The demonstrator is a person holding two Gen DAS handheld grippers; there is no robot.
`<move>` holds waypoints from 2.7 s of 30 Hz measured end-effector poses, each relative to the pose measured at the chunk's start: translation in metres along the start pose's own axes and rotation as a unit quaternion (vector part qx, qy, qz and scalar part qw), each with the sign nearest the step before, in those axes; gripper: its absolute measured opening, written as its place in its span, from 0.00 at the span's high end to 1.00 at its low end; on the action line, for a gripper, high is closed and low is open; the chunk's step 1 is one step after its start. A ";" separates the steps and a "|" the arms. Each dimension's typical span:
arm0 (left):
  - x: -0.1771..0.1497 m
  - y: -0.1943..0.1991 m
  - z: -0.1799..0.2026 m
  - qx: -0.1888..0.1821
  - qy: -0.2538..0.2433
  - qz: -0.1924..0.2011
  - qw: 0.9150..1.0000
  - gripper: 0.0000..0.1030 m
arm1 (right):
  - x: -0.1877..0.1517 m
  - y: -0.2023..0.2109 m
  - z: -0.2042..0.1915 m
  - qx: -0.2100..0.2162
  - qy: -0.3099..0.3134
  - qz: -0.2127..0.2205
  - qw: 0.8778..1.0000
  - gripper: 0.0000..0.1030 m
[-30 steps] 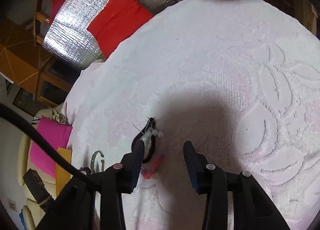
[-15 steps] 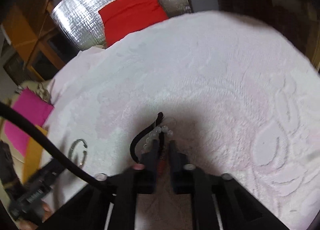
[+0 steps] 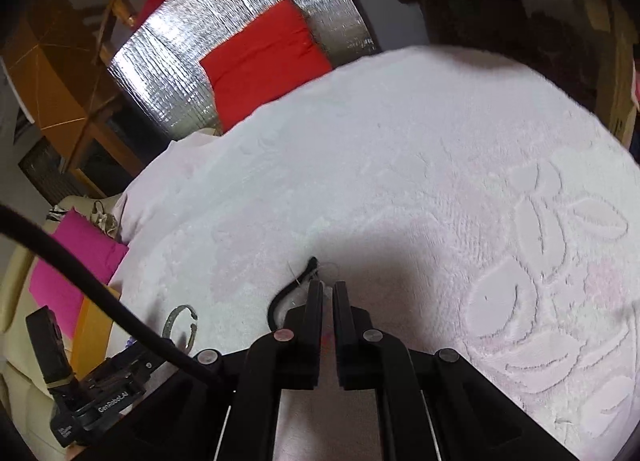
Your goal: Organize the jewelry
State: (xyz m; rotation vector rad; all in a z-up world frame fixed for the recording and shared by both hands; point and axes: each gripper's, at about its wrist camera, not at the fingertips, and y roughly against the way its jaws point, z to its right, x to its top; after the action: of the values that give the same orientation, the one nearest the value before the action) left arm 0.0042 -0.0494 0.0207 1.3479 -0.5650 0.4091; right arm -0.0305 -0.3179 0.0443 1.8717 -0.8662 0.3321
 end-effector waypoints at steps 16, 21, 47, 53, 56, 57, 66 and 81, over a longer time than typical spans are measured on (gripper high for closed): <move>-0.001 -0.012 0.026 0.022 -0.069 0.015 0.997 0.21 | -0.015 -0.009 -0.029 0.002 0.077 -0.015 0.997 0.39; 0.000 -0.012 0.020 0.009 -0.066 0.021 0.998 0.25 | -0.024 -0.032 -0.036 -0.046 0.103 -0.035 0.993 0.39; 0.000 0.018 -0.018 0.027 -0.044 0.051 0.997 0.40 | -0.003 0.012 -0.009 0.083 0.013 -0.012 0.996 0.91; -0.002 0.030 -0.033 0.040 -0.044 0.060 0.996 0.40 | -0.001 0.009 -0.020 0.151 -0.016 -0.021 0.988 0.91; -0.002 0.033 -0.042 0.045 -0.039 0.062 0.996 0.40 | -0.001 0.009 -0.027 0.110 -0.003 -0.020 0.994 0.90; -0.002 0.034 -0.045 0.044 -0.038 0.062 0.996 0.40 | -0.001 0.008 -0.027 0.095 -0.003 -0.019 0.995 0.88; -0.001 0.038 -0.049 0.043 -0.037 0.063 0.996 0.40 | -0.014 -0.014 -0.043 -0.035 0.080 -0.070 0.994 0.48; -0.004 0.049 -0.040 0.053 -0.063 0.082 0.993 0.40 | -0.036 -0.023 -0.076 -0.077 0.191 -0.052 0.977 0.92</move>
State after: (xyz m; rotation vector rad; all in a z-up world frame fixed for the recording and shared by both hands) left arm -0.0222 -0.0011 0.0525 1.4413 -0.7719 0.4965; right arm -0.0282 -0.2310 0.0427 1.6308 -0.5146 0.5237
